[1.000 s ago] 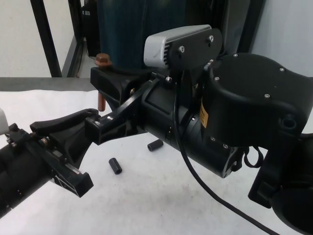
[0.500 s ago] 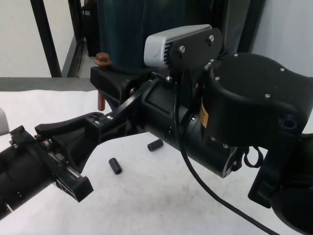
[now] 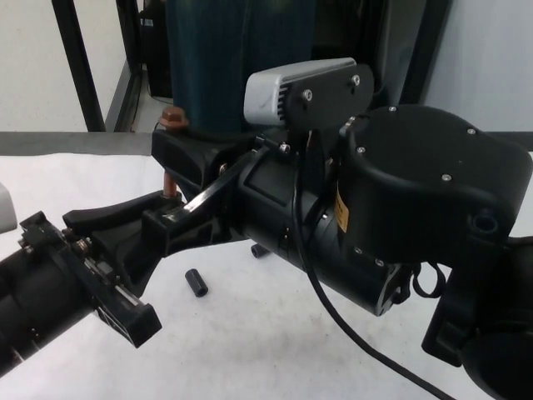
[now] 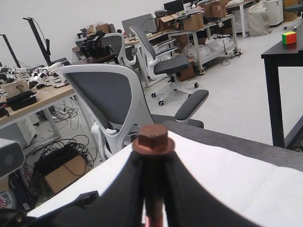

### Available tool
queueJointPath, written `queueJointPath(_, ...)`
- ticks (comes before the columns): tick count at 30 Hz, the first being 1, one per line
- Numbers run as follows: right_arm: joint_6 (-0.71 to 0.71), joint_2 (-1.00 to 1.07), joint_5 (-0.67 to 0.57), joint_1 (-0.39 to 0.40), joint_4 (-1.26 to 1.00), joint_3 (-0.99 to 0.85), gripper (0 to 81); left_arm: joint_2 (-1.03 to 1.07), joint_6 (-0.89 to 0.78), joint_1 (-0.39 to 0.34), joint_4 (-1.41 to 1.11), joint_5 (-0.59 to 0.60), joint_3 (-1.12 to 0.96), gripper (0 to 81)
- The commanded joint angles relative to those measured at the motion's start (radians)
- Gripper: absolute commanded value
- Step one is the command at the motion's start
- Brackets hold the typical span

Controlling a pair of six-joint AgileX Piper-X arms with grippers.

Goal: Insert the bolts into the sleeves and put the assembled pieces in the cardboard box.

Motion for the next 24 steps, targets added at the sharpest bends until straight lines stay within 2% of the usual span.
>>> queueJointPath(1,0.013,-0.014,-0.006,0.023,-0.004,-0.003,0.3,-0.013,0.022,-0.004,-0.035,0.023,-0.002,0.8)
queueJointPath(9,0.082,-0.014,-0.006,0.064,0.09,-0.003,0.3,-0.028,0.046,-0.004,-0.035,0.023,-0.002,0.8)
queueJointPath(24,0.182,-0.014,-0.013,0.077,0.108,-0.003,0.3,-0.039,0.064,-0.004,-0.035,0.023,-0.002,0.8)
